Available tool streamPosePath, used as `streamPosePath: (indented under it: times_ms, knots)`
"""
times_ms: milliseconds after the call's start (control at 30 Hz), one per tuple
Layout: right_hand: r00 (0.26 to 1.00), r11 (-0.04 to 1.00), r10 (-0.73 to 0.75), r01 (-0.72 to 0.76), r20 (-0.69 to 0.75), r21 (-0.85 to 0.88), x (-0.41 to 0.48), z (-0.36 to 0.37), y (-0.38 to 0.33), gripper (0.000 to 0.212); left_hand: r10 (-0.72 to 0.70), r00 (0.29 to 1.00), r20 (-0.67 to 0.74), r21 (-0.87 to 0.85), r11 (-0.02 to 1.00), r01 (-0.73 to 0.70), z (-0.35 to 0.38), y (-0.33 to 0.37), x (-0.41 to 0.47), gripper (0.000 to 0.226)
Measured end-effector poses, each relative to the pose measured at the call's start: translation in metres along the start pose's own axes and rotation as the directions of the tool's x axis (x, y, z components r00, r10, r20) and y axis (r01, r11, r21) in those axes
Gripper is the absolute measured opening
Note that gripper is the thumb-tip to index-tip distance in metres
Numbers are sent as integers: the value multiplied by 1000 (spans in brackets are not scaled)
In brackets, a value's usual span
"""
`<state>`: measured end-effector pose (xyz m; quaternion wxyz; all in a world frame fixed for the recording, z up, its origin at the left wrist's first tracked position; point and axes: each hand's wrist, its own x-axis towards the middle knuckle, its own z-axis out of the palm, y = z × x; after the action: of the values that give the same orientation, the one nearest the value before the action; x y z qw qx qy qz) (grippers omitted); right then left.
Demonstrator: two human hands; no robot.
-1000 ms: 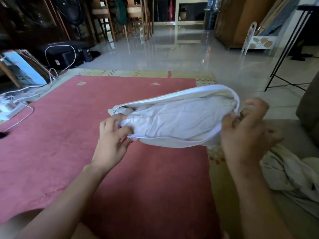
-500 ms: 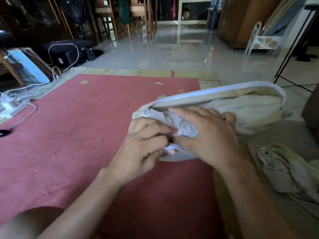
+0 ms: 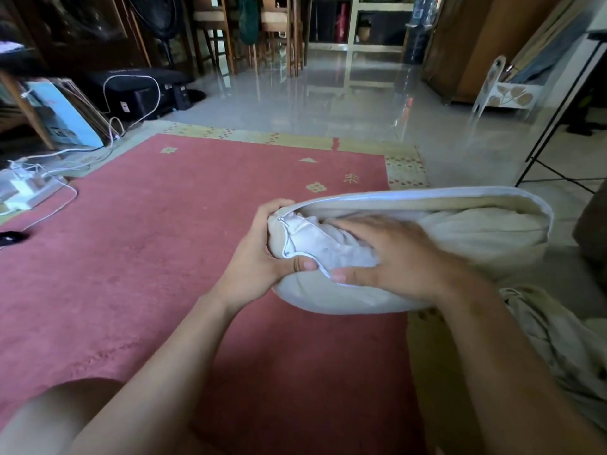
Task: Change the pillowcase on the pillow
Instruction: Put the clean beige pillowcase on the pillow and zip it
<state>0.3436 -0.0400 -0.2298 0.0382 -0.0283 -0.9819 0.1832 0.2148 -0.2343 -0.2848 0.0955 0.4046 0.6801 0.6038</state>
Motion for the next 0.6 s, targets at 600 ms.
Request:
streamPosePath:
  times_ms: [600]
  knots:
    - [900,977,101,-171,-425,-130,51,-5,-16,21,79,954,-290,-73,992,-105,10,-8,21,57]
